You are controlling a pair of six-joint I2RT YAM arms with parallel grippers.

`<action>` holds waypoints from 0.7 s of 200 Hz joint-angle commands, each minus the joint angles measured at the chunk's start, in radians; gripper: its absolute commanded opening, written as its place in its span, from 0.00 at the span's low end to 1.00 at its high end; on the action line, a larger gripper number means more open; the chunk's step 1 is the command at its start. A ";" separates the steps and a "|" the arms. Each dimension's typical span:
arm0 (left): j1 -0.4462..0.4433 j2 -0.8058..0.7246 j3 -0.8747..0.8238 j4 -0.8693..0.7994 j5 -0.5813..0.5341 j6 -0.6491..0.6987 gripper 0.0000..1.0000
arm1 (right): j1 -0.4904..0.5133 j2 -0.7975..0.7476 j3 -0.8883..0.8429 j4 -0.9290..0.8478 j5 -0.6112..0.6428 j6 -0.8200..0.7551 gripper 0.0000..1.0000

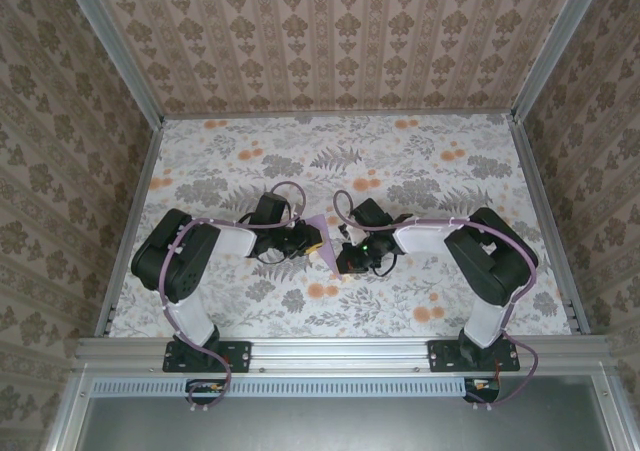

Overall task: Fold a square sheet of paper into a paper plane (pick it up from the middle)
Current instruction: Fold the wing for the fifth time at the center of the table.

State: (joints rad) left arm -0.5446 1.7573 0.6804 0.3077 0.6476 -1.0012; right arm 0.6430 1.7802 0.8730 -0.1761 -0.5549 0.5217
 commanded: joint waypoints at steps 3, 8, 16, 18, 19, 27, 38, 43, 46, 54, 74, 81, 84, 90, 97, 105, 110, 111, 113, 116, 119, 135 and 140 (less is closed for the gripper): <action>-0.005 0.003 -0.023 -0.025 -0.035 0.009 0.21 | 0.007 0.036 -0.002 -0.015 -0.013 -0.022 0.08; -0.005 0.001 -0.023 -0.025 -0.037 0.009 0.20 | 0.007 0.030 -0.001 -0.019 -0.010 -0.023 0.08; -0.005 0.001 -0.023 -0.026 -0.037 0.009 0.20 | 0.007 0.009 0.001 -0.025 -0.001 -0.023 0.09; -0.005 0.001 -0.022 -0.026 -0.036 0.009 0.21 | 0.007 0.002 0.001 -0.026 0.002 -0.023 0.10; -0.005 0.001 -0.022 -0.026 -0.037 0.009 0.21 | 0.007 -0.002 0.001 -0.027 0.004 -0.023 0.10; -0.005 0.001 -0.024 -0.027 -0.039 0.009 0.20 | 0.007 -0.033 0.000 -0.032 0.019 -0.020 0.13; -0.005 0.001 -0.024 -0.027 -0.038 0.010 0.20 | 0.006 -0.076 -0.002 -0.043 0.049 -0.019 0.17; -0.005 0.001 -0.025 -0.027 -0.039 0.010 0.20 | 0.005 -0.095 -0.002 -0.048 0.064 -0.019 0.19; -0.005 0.001 -0.024 -0.028 -0.040 0.009 0.20 | 0.004 -0.104 -0.001 -0.052 0.074 -0.017 0.19; -0.005 0.002 -0.025 -0.027 -0.039 0.010 0.20 | 0.004 -0.126 -0.001 -0.060 0.099 -0.015 0.20; -0.005 0.001 -0.025 -0.030 -0.038 0.010 0.19 | 0.006 -0.138 0.002 -0.039 0.084 0.002 0.17; -0.005 0.001 -0.025 -0.030 -0.039 0.010 0.19 | 0.009 -0.127 0.008 -0.027 0.070 0.011 0.14; -0.004 0.001 -0.024 -0.030 -0.039 0.009 0.19 | 0.010 -0.122 0.013 -0.021 0.062 0.017 0.13; -0.005 0.000 -0.024 -0.031 -0.040 0.009 0.19 | 0.013 -0.111 0.017 -0.006 0.048 0.027 0.11; -0.005 0.001 -0.025 -0.033 -0.041 0.010 0.19 | 0.018 -0.098 0.025 0.013 0.036 0.037 0.09; -0.005 0.000 -0.024 -0.032 -0.041 0.010 0.19 | 0.025 -0.078 0.037 0.030 0.027 0.048 0.08; -0.005 0.002 -0.024 -0.032 -0.043 0.010 0.19 | 0.030 -0.066 0.048 0.039 0.020 0.053 0.07; -0.005 0.001 -0.024 -0.033 -0.043 0.010 0.19 | 0.031 -0.064 0.050 0.040 0.019 0.053 0.06; -0.005 0.001 -0.024 -0.033 -0.043 0.010 0.18 | 0.032 -0.058 0.054 0.042 0.017 0.055 0.06; -0.005 0.001 -0.024 -0.034 -0.043 0.010 0.18 | 0.033 -0.051 0.061 0.044 0.016 0.058 0.06; -0.005 0.001 -0.025 -0.034 -0.043 0.010 0.18 | 0.037 -0.045 0.068 0.046 0.016 0.058 0.05; -0.005 0.001 -0.025 -0.035 -0.043 0.012 0.18 | 0.043 -0.005 0.092 0.069 0.008 0.068 0.04; -0.004 0.001 -0.025 -0.036 -0.043 0.012 0.18 | 0.041 0.008 0.099 0.073 0.006 0.072 0.04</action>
State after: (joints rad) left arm -0.5449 1.7573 0.6777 0.3077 0.6422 -1.0012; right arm 0.6743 1.7348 0.9226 -0.1520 -0.5133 0.5610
